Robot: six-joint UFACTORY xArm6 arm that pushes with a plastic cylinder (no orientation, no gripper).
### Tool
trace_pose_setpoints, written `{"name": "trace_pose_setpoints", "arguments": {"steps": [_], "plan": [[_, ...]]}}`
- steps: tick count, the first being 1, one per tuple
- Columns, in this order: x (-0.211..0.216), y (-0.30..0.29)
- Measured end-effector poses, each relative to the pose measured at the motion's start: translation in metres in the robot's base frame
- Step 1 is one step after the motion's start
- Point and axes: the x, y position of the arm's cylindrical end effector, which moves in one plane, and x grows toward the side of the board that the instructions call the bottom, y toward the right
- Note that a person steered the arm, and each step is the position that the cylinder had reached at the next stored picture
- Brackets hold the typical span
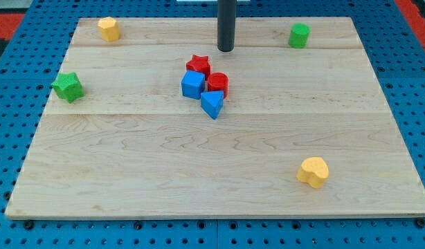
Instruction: Point your arm to the right of the green circle
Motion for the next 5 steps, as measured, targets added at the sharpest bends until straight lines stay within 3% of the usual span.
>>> {"name": "trace_pose_setpoints", "arguments": {"steps": [3, 4, 5], "plan": [[0.012, 0.004], [0.078, 0.013], [0.133, 0.058]]}}
